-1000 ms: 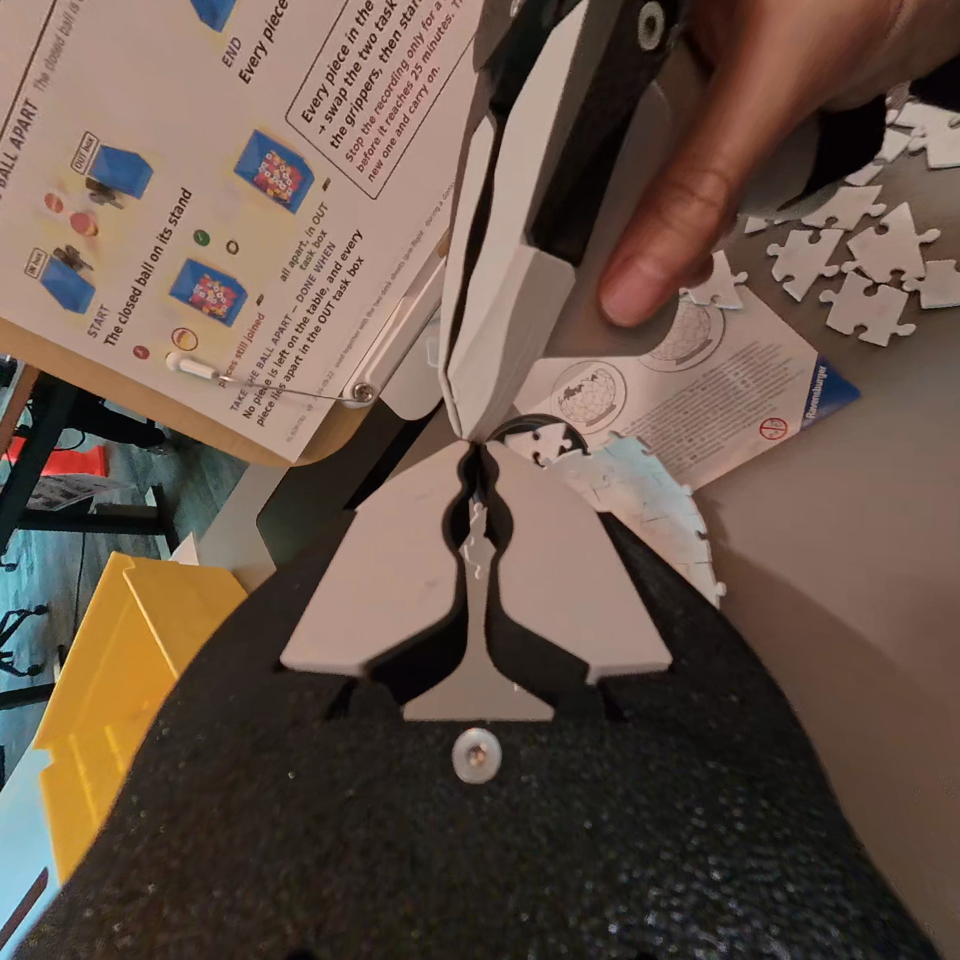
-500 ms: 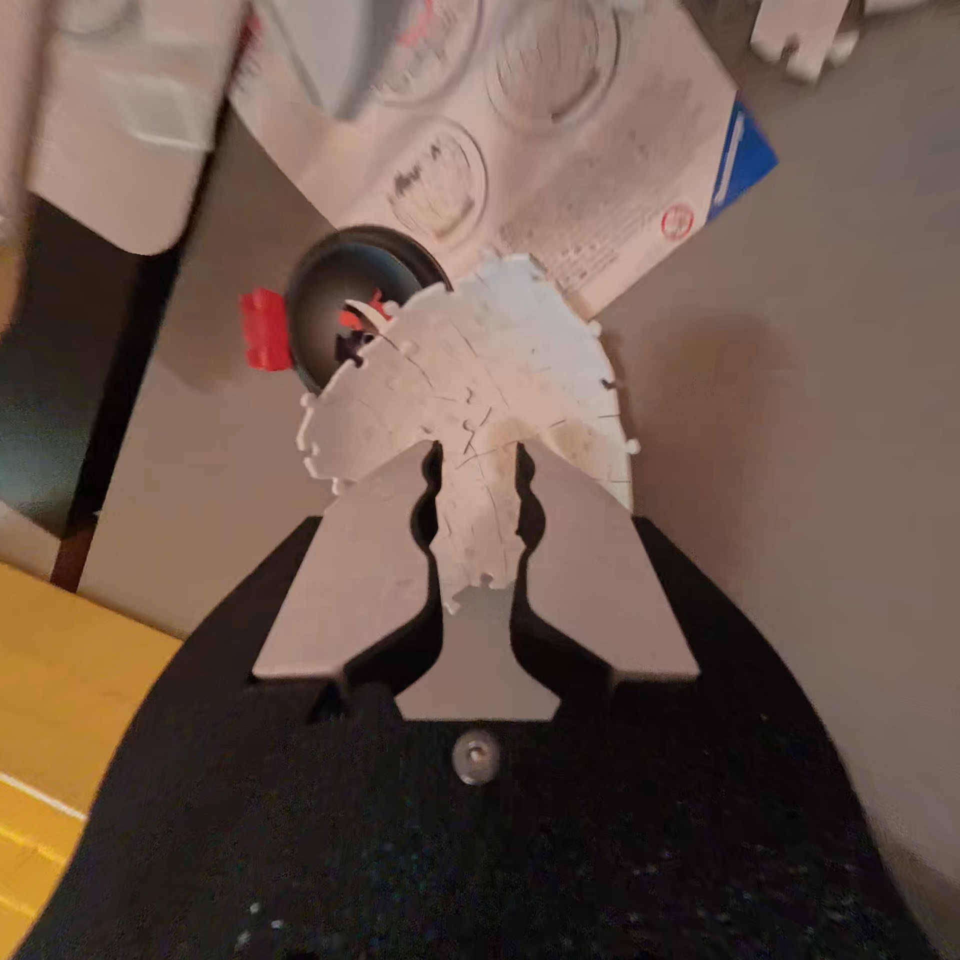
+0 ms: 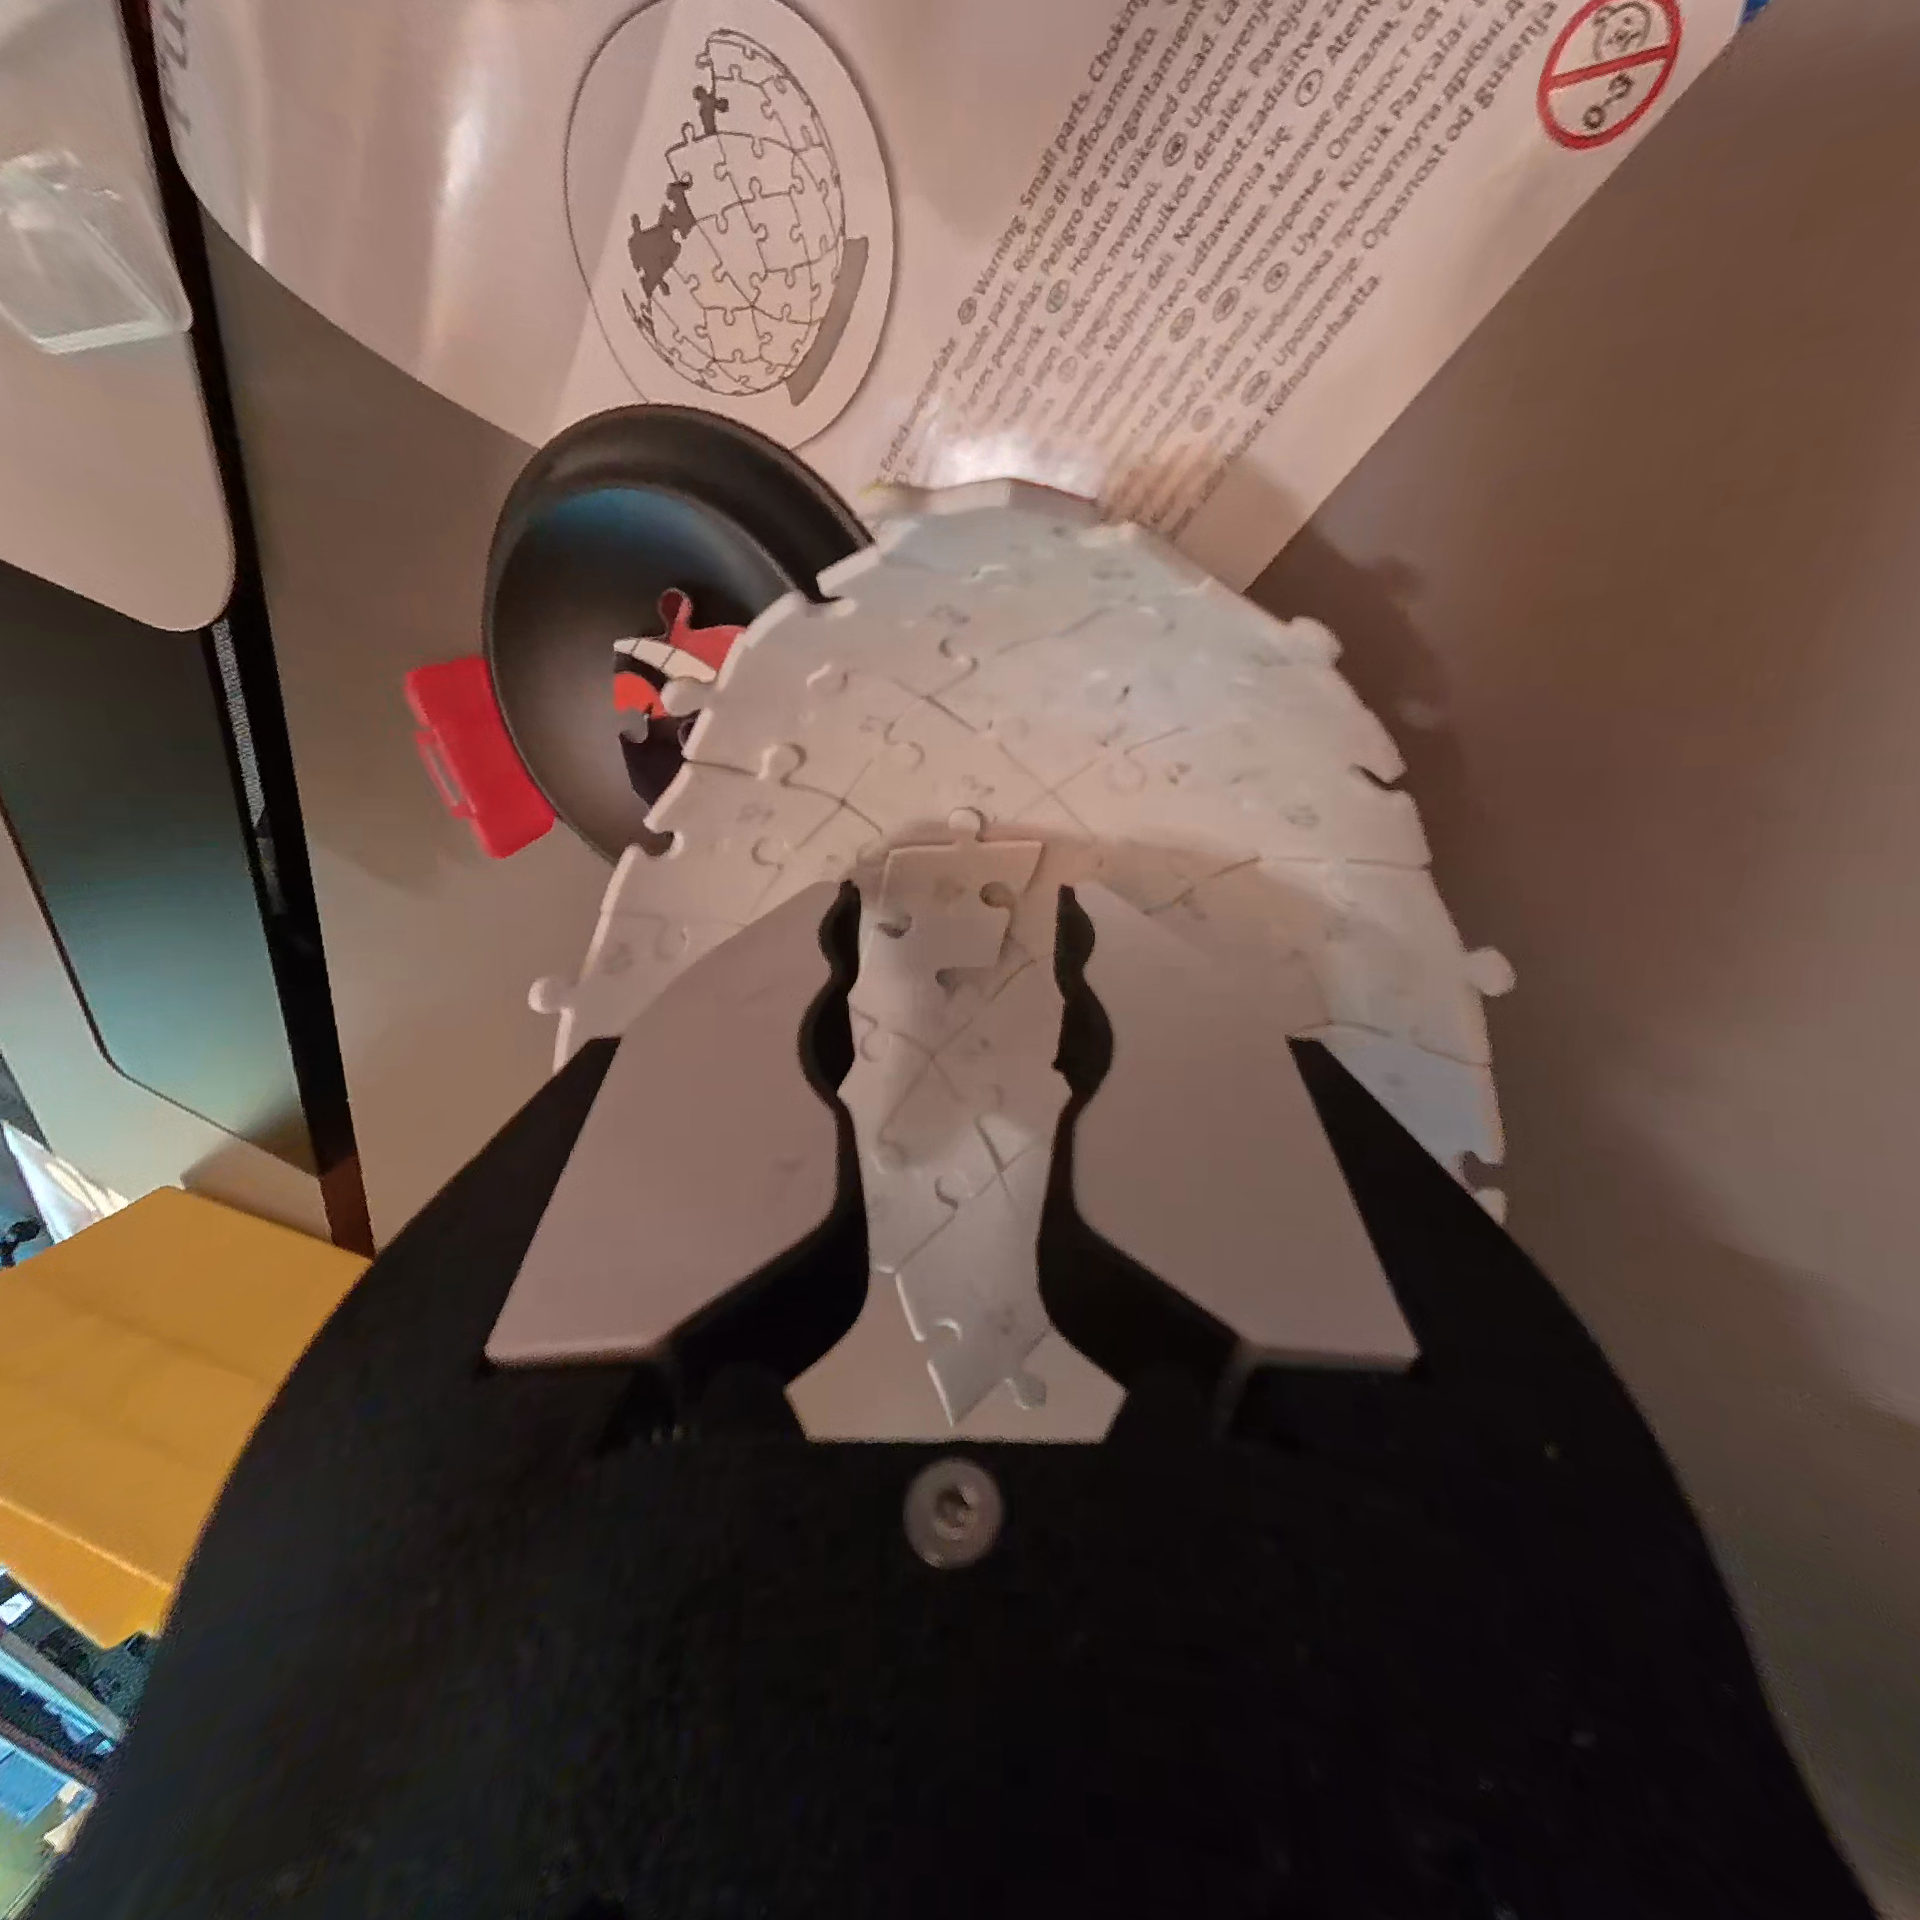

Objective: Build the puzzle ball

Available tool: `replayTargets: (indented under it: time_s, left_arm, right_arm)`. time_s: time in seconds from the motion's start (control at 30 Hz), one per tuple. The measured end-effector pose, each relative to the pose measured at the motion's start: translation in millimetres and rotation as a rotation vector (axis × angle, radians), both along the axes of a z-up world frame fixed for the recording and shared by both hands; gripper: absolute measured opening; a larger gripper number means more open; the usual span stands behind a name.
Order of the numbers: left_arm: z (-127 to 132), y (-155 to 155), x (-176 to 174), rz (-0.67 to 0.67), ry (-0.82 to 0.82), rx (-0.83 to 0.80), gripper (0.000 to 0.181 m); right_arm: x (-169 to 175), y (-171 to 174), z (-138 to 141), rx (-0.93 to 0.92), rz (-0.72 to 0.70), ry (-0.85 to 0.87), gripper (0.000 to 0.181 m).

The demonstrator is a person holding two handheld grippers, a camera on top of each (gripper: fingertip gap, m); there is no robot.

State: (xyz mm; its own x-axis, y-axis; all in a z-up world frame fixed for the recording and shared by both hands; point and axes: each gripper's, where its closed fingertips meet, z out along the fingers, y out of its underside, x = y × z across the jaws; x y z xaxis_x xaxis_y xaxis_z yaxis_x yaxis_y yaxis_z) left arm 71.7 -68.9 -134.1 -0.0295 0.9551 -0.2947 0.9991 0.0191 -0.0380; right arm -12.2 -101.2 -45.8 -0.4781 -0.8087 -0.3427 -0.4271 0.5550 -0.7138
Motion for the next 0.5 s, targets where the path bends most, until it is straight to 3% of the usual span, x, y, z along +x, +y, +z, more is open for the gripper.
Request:
replayTargets:
  time_s: [0.5]
  left_arm:
    - [-5.9,3.9,0.3,0.034,0.035,0.053,0.025]
  right_arm:
    - [0.5,0.5,-6.3,0.010,0.014,0.023,0.007]
